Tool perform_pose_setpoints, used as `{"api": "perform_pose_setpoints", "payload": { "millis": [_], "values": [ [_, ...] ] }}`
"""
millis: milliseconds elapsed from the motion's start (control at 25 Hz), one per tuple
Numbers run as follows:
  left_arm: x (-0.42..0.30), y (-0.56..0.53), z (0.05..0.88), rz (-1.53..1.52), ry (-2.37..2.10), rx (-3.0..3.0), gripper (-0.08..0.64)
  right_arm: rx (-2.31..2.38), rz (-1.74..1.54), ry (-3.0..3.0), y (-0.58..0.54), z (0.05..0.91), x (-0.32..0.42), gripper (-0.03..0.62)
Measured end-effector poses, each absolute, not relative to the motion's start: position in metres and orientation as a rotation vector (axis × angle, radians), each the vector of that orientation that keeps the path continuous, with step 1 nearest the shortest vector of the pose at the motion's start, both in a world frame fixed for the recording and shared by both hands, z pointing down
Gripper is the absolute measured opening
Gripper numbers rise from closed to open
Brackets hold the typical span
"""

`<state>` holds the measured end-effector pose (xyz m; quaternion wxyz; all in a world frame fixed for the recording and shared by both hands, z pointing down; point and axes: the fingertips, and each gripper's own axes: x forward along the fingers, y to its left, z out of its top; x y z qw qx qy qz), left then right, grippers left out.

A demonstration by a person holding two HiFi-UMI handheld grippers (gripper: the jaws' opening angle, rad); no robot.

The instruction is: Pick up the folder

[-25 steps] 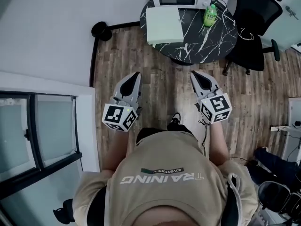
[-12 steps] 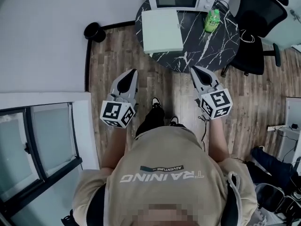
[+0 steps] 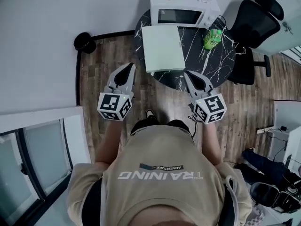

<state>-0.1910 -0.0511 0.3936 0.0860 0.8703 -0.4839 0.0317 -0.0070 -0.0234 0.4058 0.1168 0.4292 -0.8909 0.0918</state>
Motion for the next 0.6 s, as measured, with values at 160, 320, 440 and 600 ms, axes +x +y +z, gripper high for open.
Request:
{"api": "perform_pose_setpoints", "payload": {
  "millis": [160, 320, 440, 600],
  "values": [
    [-0.202, -0.073, 0.403, 0.096, -1.413, 2.579, 0.002, 1.263, 0.266, -2.568, -0.037, 0.412, -0.018, 0.008],
    [-0.203, -0.087, 0.409, 0.095, -1.387, 2.574, 0.002, 1.28, 0.289, -2.55, -0.05, 0.416, -0.014, 0.008],
    [-0.198, -0.098, 0.414, 0.095, -1.379, 2.569, 0.002, 1.287, 0.298, -2.54, -0.059, 0.42, -0.008, 0.008],
    [-0.187, -0.113, 0.42, 0.127, -1.384, 2.553, 0.002, 1.278, 0.332, -2.547, -0.077, 0.43, 0.003, 0.008]
  ]
}}
